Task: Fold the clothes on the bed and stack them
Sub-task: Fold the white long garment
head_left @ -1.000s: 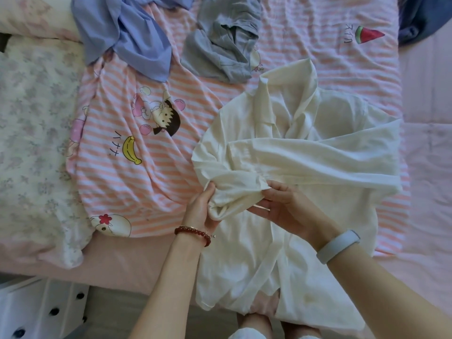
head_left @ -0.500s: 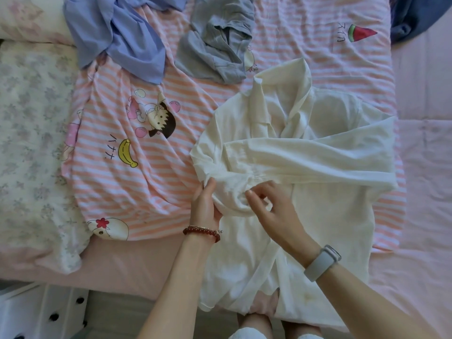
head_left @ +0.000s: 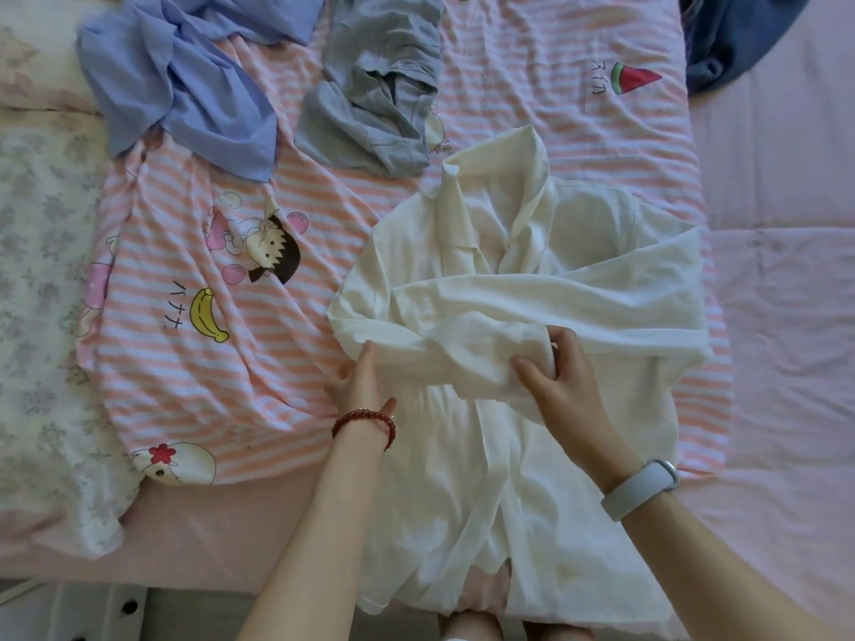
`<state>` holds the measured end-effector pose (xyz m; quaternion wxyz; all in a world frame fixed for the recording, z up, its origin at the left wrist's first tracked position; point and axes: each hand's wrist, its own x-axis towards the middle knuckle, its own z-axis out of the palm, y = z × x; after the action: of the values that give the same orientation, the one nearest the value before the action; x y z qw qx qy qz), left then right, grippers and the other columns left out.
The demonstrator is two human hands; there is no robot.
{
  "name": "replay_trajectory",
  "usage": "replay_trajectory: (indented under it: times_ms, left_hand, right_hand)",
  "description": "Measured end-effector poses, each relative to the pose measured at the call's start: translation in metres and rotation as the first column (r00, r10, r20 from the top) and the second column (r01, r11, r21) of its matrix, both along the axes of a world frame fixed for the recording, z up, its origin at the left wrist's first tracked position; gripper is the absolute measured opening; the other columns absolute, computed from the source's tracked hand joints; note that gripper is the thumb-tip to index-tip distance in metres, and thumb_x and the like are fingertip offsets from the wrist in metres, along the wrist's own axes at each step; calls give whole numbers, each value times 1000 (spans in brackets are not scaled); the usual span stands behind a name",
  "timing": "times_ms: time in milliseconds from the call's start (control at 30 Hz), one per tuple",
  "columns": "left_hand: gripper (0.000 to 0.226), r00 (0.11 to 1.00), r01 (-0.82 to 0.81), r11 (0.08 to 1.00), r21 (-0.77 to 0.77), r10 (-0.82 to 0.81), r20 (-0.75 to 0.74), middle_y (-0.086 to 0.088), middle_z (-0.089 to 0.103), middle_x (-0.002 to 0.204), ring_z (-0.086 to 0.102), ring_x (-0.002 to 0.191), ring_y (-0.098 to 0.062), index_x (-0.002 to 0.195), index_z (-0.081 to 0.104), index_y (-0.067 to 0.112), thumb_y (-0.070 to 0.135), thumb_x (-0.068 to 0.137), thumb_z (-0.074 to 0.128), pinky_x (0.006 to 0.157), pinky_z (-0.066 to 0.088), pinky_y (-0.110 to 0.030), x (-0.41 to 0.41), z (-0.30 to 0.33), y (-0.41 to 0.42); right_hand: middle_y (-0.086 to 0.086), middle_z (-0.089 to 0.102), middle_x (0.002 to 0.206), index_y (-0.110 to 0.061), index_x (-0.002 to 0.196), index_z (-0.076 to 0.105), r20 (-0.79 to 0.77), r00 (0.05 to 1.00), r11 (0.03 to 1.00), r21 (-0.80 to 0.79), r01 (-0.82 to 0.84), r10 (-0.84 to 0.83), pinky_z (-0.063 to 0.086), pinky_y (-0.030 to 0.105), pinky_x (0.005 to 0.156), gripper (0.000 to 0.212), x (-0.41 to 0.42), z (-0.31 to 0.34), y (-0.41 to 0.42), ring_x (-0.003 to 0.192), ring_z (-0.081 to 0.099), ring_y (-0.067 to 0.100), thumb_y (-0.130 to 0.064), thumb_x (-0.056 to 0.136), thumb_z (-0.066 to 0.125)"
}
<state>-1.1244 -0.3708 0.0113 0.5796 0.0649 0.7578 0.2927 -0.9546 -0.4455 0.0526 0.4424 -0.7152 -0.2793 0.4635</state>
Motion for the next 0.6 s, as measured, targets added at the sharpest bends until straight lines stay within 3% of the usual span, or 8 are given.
replay_trajectory:
  times_ms: [67, 133, 200, 267, 367, 433, 533, 600]
  left_hand:
    - [50, 994, -52, 998, -45, 57, 98, -3, 59, 110, 61, 98, -22, 120, 50, 14, 42, 81, 67, 76, 53, -36, 2, -8, 17]
    - [41, 984, -106, 994, -27, 108, 143, -3, 63, 98, 63, 86, -21, 110, 53, 13, 39, 82, 67, 76, 54, -36, 7, -12, 31]
    - [31, 996, -82, 996, 47, 83, -20, -2, 61, 91, 60, 83, -23, 107, 55, 7, 26, 85, 64, 78, 52, -36, 12, -16, 42]
    - [16, 975, -14, 989, 150, 47, -219, -2, 58, 88, 57, 85, -25, 100, 52, 9, 15, 86, 56, 80, 52, -38, 18, -14, 48]
    - [11, 944, 70, 956, 284, 29, -329, -5, 55, 95, 56, 87, -24, 96, 46, 11, 16, 87, 51, 79, 51, -37, 30, -7, 51]
    - [14, 933, 114, 945, 306, 4, -360, -6, 52, 96, 53, 86, -23, 96, 44, 10, 19, 89, 52, 74, 45, -33, 40, -7, 51]
    - [29, 881, 210, 950, 231, -81, -465, -11, 50, 107, 51, 94, -24, 105, 43, 7, 28, 89, 55, 77, 41, -30, 51, -16, 45]
    - [57, 779, 304, 947, 104, -185, -599, -16, 43, 130, 45, 115, -30, 125, 41, 7, 42, 85, 59, 93, 40, -39, 53, -23, 43]
  right_hand:
    - [-2, 58, 91, -24, 109, 45, 11, 999, 998, 56, 33, -33, 48, 15, 66, 38, 18, -2, -2, 77, 57, 7, 7, 87, 51]
    - [-1, 59, 95, -32, 122, 42, 50, 995, 993, 85, 76, -81, 47, 21, 71, 50, 38, -6, -2, 78, 56, 8, 3, 87, 52]
    - [-15, 61, 93, -38, 112, 53, 151, 975, 981, 126, 147, -165, 46, 25, 74, 44, 58, -8, -1, 78, 54, 4, -6, 82, 51]
    - [-25, 61, 78, -37, 92, 63, 223, 938, 958, 171, 232, -267, 42, 21, 72, 37, 79, -6, 1, 73, 53, -3, -8, 75, 46]
    - [-19, 62, 78, -40, 71, 68, 247, 877, 903, 233, 360, -413, 40, 14, 73, 42, 109, -4, 5, 75, 54, -4, -6, 74, 44]
    - [-13, 59, 87, -43, 71, 69, 279, 842, 876, 296, 381, -461, 40, 11, 72, 49, 123, -5, 7, 77, 54, -4, -2, 77, 43]
    - [-12, 49, 96, -20, 87, 69, 476, 766, 886, 382, 262, -431, 39, 9, 72, 39, 134, -13, 6, 85, 50, -7, 7, 80, 41]
    - [-3, 49, 106, -3, 99, 66, 618, 686, 915, 354, 193, -384, 40, 14, 83, 35, 142, -32, 4, 96, 50, 3, 7, 79, 40]
